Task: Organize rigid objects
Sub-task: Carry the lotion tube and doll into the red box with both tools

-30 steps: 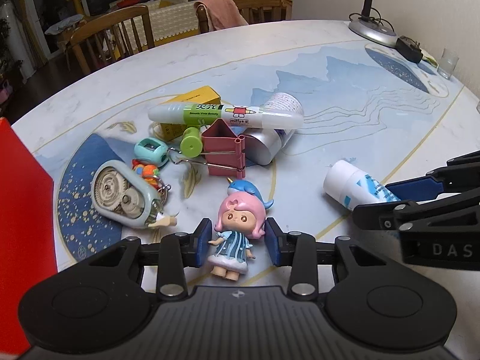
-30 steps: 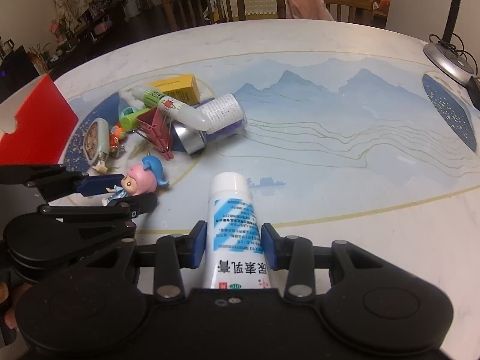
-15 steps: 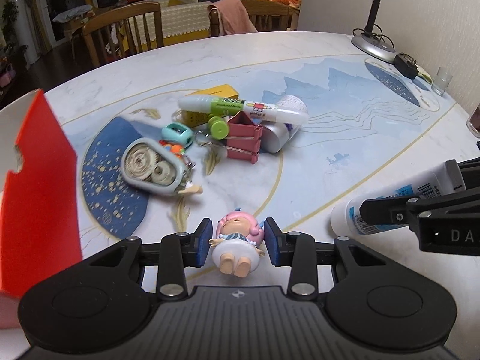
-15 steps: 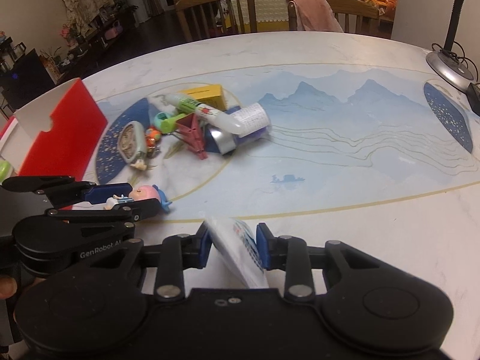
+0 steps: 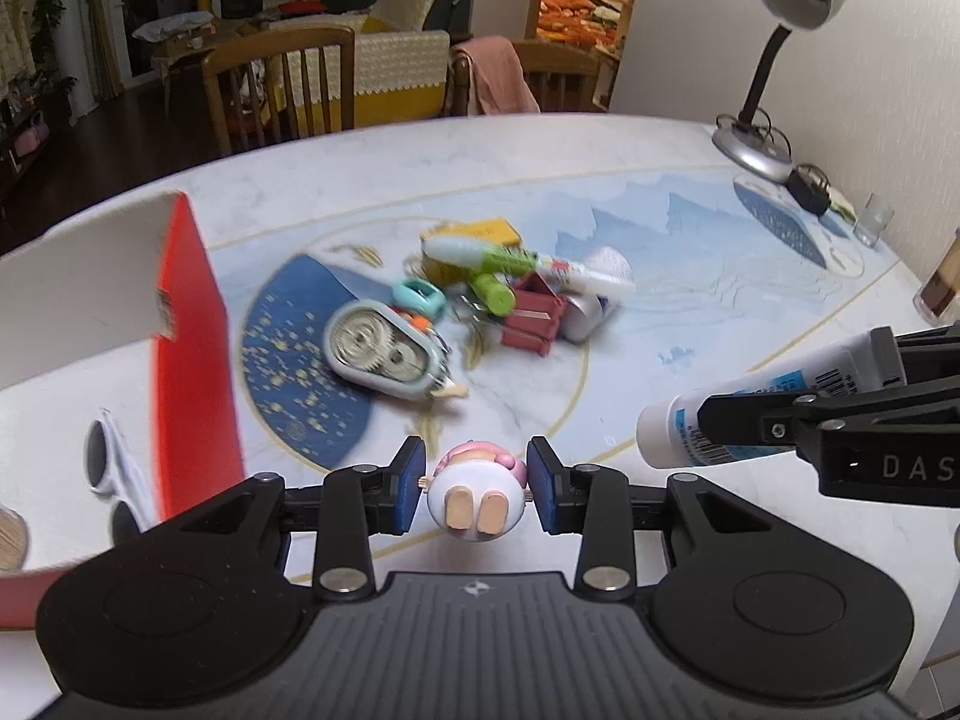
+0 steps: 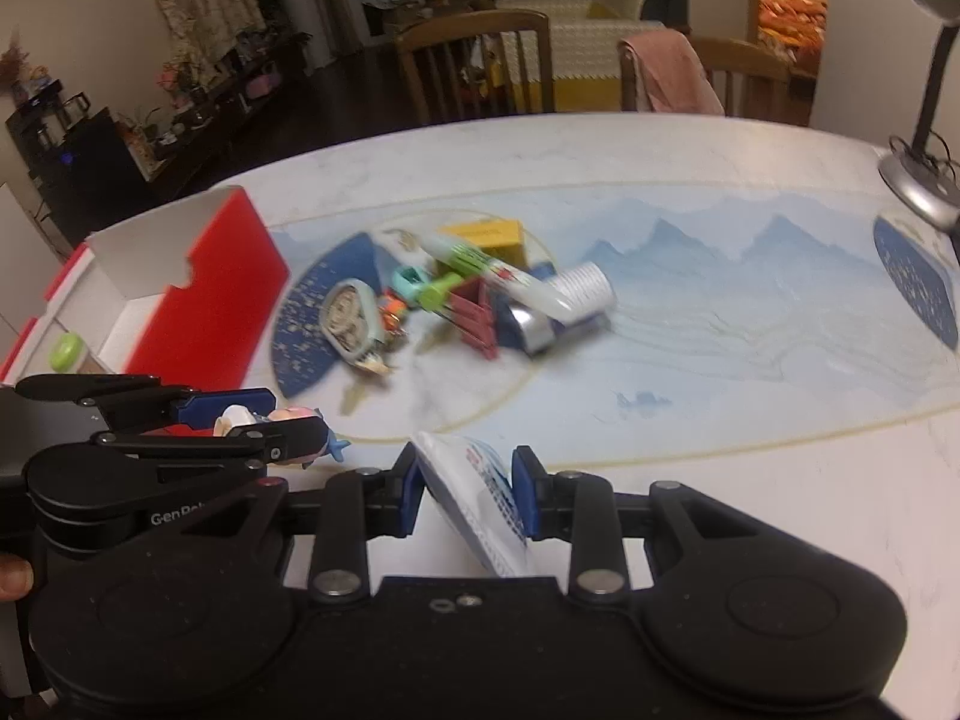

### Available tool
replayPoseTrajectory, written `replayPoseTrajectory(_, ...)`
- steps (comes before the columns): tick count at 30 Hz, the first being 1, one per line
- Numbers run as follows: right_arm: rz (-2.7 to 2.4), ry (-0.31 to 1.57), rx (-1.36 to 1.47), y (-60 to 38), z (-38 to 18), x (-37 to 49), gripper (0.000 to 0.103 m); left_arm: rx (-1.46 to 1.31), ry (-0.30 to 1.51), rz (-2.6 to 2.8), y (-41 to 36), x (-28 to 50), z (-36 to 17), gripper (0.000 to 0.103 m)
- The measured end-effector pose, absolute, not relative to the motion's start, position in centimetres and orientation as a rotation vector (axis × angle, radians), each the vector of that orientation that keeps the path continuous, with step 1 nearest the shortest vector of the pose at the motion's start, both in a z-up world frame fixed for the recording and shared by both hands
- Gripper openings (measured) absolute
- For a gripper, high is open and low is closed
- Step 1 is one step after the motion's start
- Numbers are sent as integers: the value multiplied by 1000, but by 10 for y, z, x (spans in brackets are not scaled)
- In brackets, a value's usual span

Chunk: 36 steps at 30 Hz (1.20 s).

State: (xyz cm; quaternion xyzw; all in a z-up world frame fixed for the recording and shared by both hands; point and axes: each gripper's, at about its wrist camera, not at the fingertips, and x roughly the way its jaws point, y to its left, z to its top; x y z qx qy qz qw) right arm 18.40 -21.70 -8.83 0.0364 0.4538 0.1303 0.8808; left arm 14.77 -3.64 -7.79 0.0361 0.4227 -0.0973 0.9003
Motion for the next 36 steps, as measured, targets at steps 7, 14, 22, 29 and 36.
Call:
replayPoseTrajectory(7, 310, 894, 40, -192, -63, 188, 30, 42, 818, -174, -5, 148, -40, 36)
replayPoseTrajectory(14, 356, 845, 16, -159, -42, 198, 30, 37, 773, -132, 33, 149, -11, 36)
replayPoseTrajectory(22, 413, 805, -10, -109, -28, 211, 30, 41, 743, -56, 91, 150, 12, 36)
replayPoseTrajectory(29, 466, 795, -11, -62, -25, 220, 30, 27, 744, 19, 147, 155, 17, 36)
replayPoseTrajectory(36, 480, 807, -56, -13, -38, 236, 30, 24, 795, 73, 196, 173, 0, 36)
